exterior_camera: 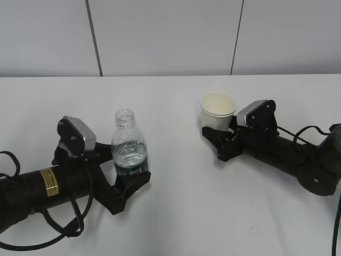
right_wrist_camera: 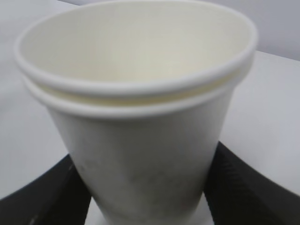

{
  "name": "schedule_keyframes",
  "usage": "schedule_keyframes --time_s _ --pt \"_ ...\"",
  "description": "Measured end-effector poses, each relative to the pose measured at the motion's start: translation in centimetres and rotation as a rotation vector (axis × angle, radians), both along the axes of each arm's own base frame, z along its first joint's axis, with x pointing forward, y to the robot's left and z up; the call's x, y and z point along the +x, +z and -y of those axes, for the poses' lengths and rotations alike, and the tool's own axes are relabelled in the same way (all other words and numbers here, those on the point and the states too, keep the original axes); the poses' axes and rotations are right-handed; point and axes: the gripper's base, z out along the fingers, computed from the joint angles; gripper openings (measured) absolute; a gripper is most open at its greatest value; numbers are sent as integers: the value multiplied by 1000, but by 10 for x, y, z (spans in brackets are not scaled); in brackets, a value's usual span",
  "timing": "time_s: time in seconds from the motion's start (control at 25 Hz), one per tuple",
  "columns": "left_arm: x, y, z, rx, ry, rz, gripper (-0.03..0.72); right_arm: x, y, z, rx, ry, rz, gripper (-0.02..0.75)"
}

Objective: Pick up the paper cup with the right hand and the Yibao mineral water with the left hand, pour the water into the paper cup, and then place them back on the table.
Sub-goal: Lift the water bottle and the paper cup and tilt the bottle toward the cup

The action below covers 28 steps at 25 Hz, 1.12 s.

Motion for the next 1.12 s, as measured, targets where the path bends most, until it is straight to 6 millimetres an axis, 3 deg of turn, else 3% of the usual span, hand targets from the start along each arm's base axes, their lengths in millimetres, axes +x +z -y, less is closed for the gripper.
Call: schedule_keyframes --time_s 0.36,0.8,1.12 --pt "3 -11 8 6 6 -23 582 0 0 0 0 0 0 494" --pt "4 -11 7 3 16 -25 453 0 0 0 -1 -1 1 494" --pt "6 -6 6 10 39 -17 417 0 0 0 0 0 0 494"
